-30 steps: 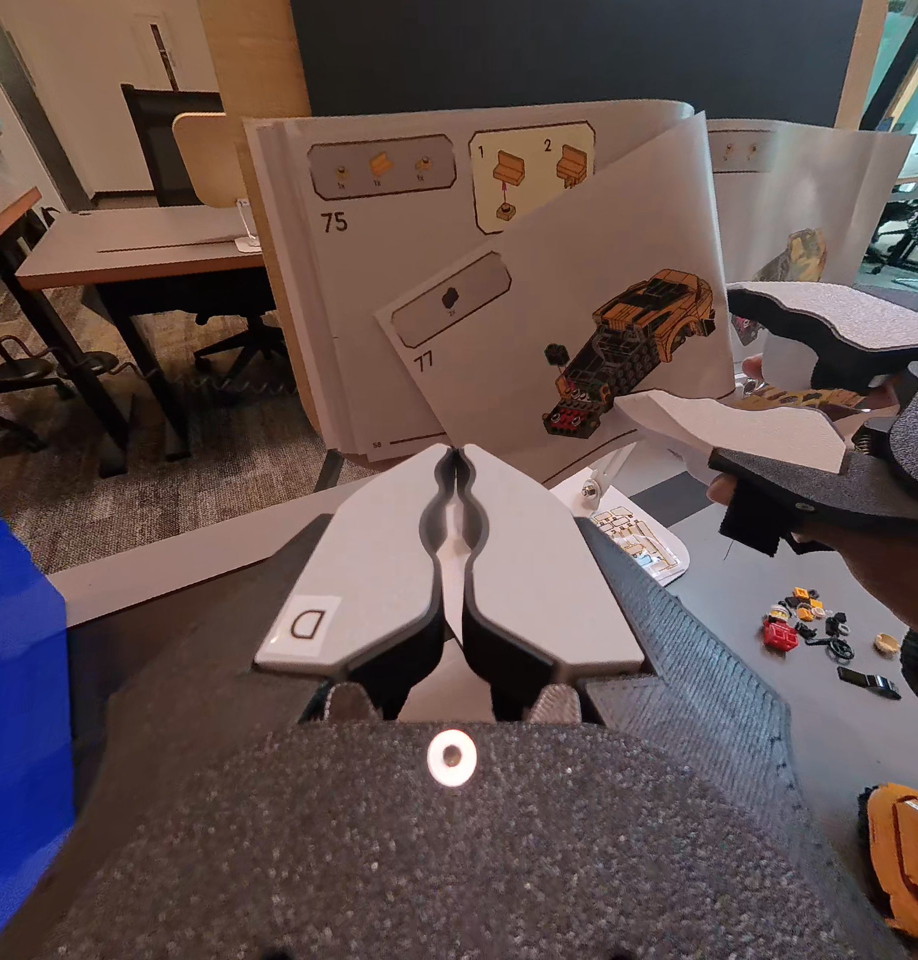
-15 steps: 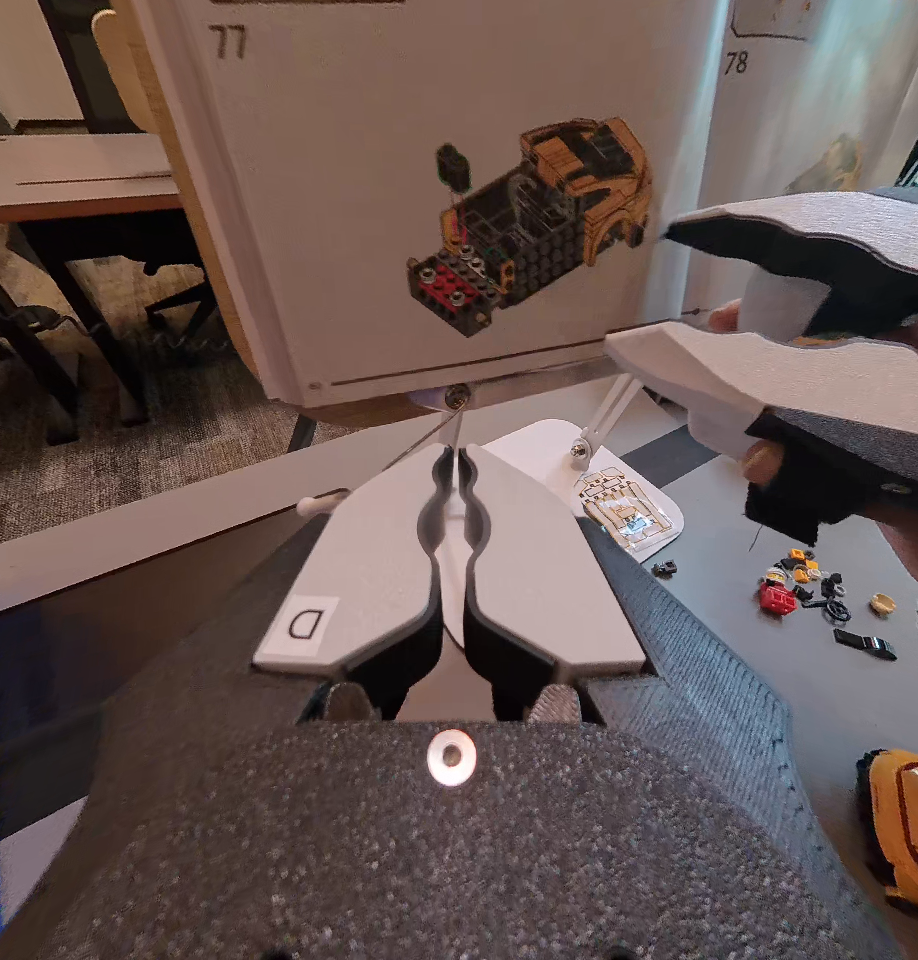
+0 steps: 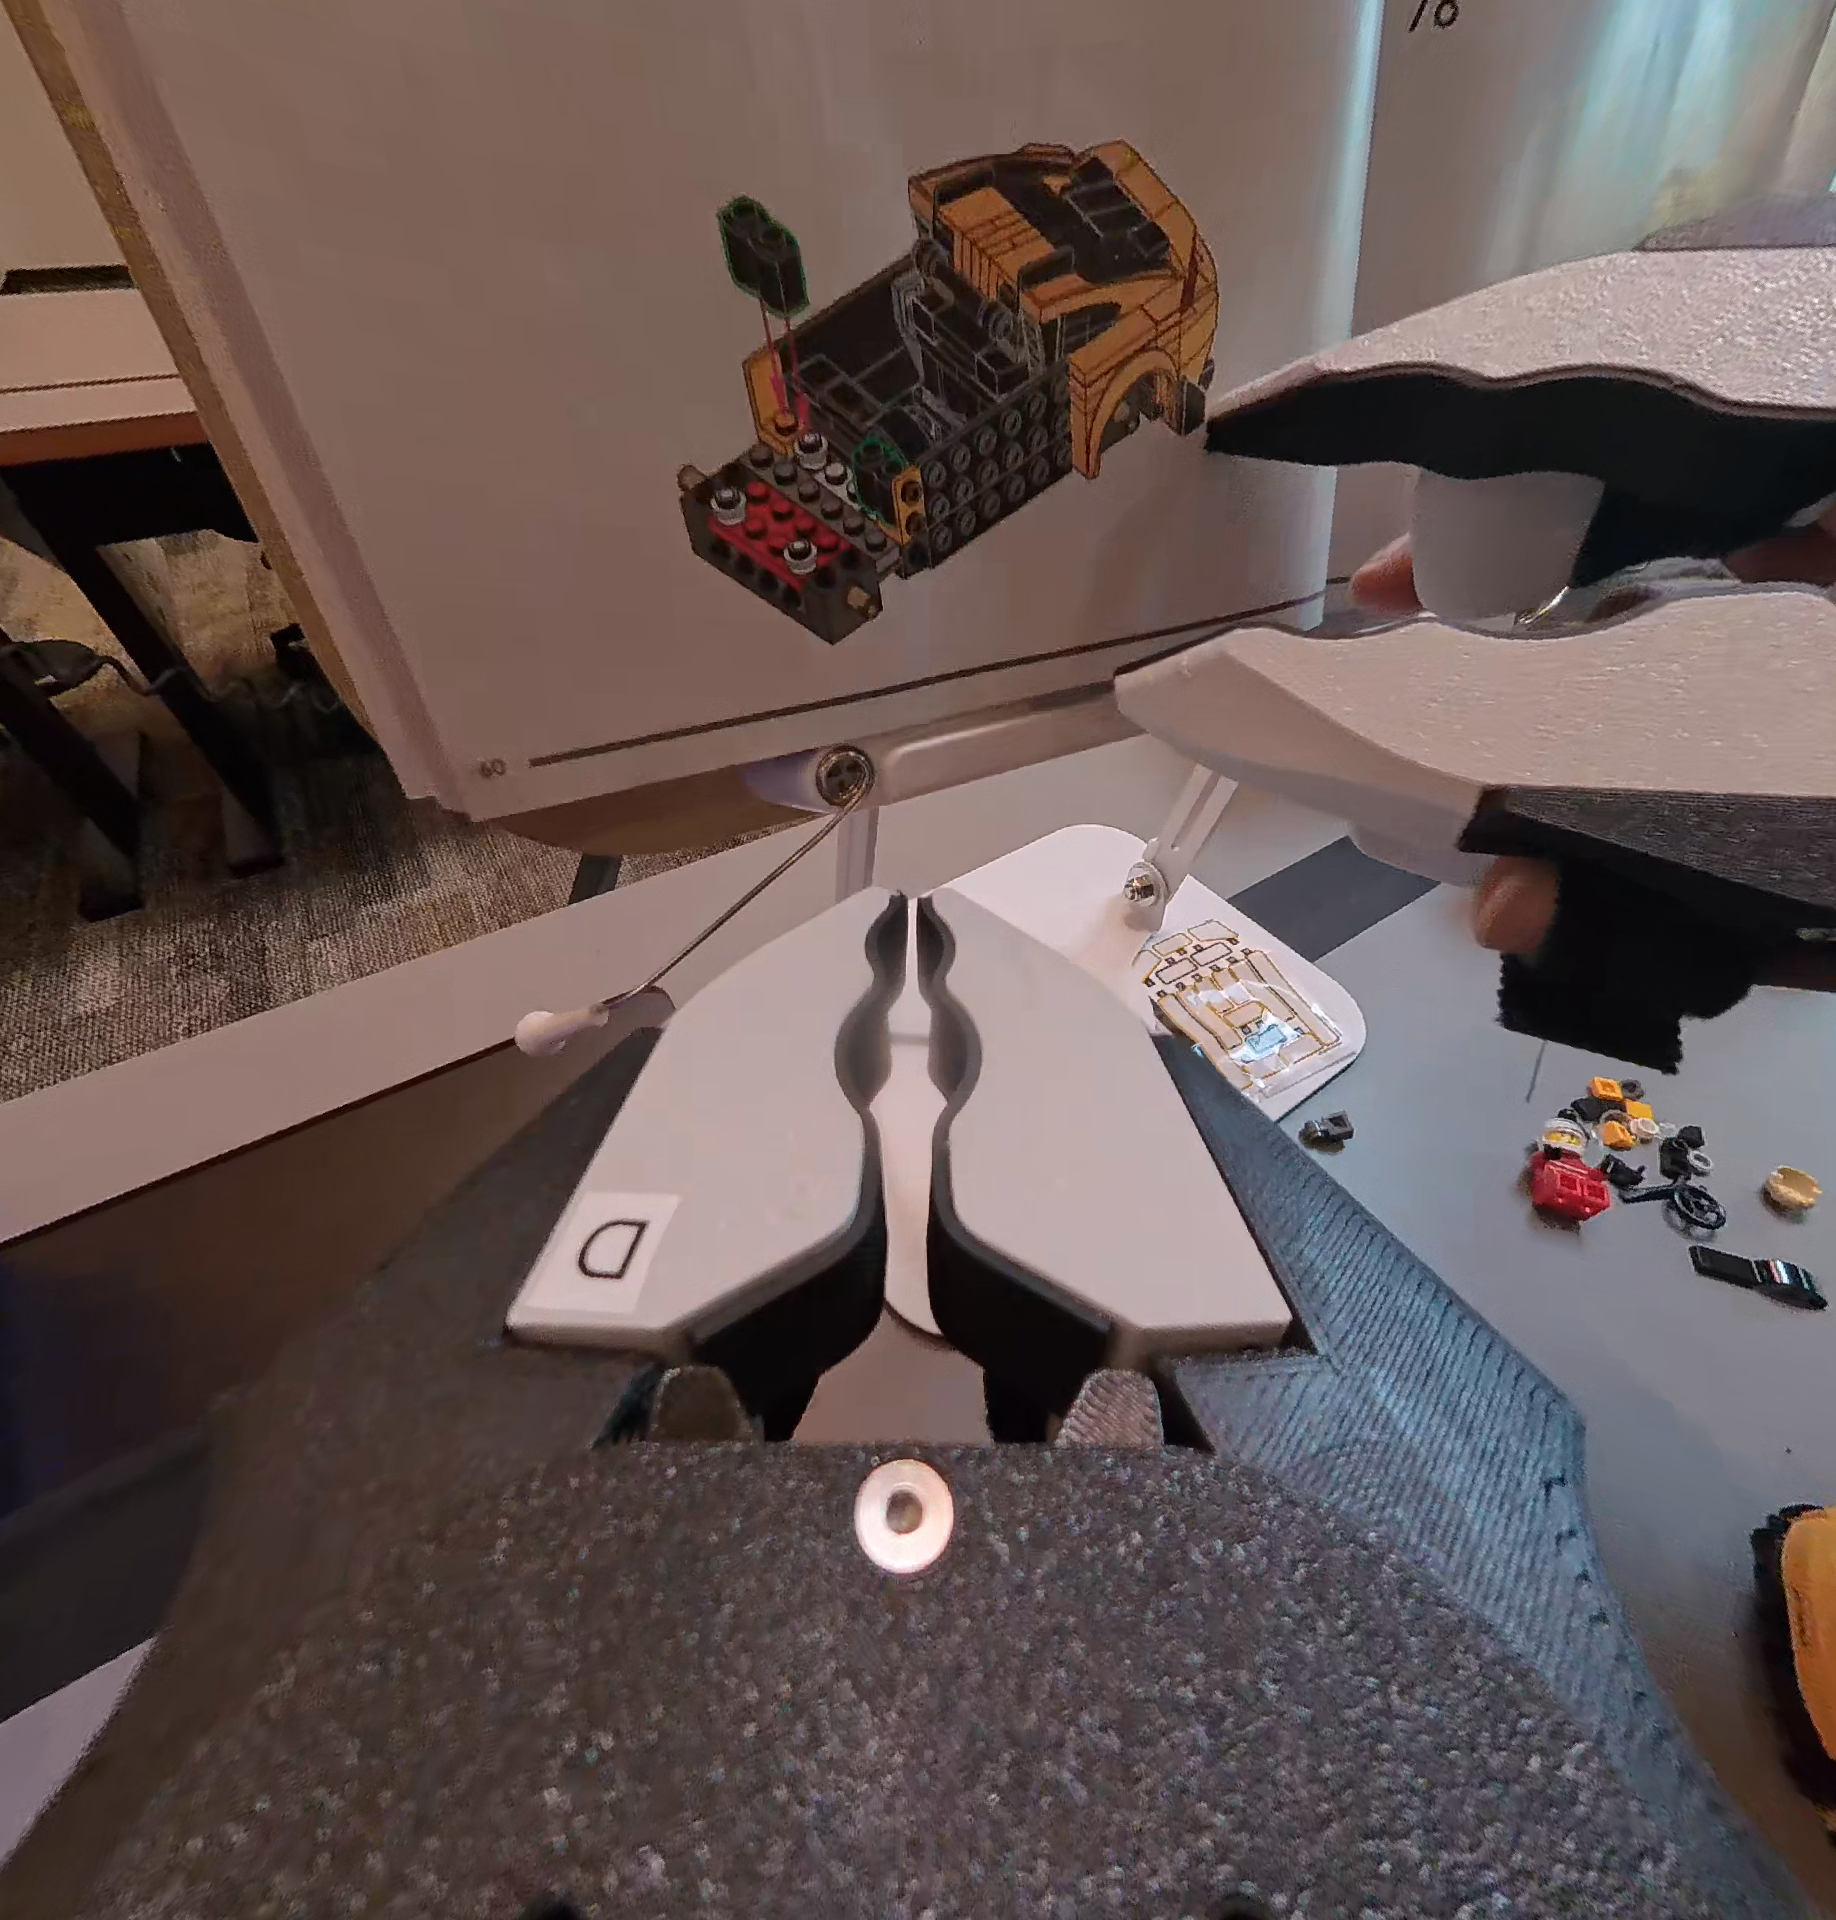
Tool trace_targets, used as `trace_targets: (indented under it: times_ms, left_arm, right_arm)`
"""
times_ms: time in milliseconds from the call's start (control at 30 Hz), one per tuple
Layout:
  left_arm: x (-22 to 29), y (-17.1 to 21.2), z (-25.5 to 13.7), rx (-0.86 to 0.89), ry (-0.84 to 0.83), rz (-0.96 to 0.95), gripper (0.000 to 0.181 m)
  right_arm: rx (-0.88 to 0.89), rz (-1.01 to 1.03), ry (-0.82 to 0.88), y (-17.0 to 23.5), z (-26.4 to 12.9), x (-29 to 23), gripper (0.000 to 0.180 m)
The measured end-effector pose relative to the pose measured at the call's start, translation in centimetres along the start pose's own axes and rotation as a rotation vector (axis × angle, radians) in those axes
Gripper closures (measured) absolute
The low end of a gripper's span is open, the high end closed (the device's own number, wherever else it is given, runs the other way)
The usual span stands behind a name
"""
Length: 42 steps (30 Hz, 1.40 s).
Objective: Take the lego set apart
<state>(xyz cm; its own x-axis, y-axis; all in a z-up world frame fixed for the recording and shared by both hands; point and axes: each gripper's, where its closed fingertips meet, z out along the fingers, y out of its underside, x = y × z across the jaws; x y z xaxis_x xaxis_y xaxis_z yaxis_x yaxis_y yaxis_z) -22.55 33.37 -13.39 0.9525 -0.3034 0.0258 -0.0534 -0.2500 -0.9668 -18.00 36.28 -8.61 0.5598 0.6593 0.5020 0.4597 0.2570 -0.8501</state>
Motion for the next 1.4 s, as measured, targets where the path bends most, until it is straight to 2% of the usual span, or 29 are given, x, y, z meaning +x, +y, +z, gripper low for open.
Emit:
trace_targets:
  times_ms: [233, 400, 633, 767, 867, 1000, 1067, 1200, 1300, 1400]
  left_arm:
    - [0.2, -1.3, -0.6, 0.057, -0.023, 0.029, 0.181]
    - [0.6, -4.5, -2.2, 0.176, -0.079, 0.072, 0.181]
    - [0.1, -6.1, -1.1, 0.173, -0.139, 0.113, 0.181]
    - [-0.3, -6.2, -0.8, 0.176, -0.154, 0.114, 0.181]
    - [0.1, -6.3, -1.2, 0.182, -0.141, 0.109, 0.181]
    - [3.0, -7.0, -2.5, 0.165, -0.044, 0.158, 0.181]
    - [5.3, -7.6, -3.6, 0.153, 0.025, 0.183, 0.17]
    - [10.0, -8.1, -6.8, 0.154, 0.134, 0.28, 0.168]
    - [13.1, -6.1, -8.9, 0.129, 0.228, 0.363, 0.168]
    - [16.2, -2.4, -10.2, 0.069, 0.341, 0.424, 0.165]
  right_arm:
    - [0.066, 0.059, -0.024, -0.7, -2.2, -0.4, 0.137]
    - [0.135, 0.126, -0.039, -1.1, -6.0, -1.5, 0.158]
    - [0.066, 0.29, -0.076, 1.5, -14.2, -1.8, 0.172]
    - [0.026, 0.31, -0.07, 4.2, -18.1, -1.3, 0.173]
    - [-0.028, 0.348, -0.14, 6.7, -20.1, -2.5, 0.172]
    - [-0.109, 0.356, -0.269, 9.5, -22.2, -5.1, 0.165]
    - [-0.166, 0.305, -0.316, 11.0, -23.3, -6.1, 0.164]
    - [-0.251, 0.261, -0.442, 13.3, -25.6, -8.2, 0.162]
    - [-0.276, 0.228, -0.56, 14.0, -27.6, -10.4, 0.162]
    - [-0.322, 0.156, -0.65, 14.6, -29.1, -13.2, 0.159]
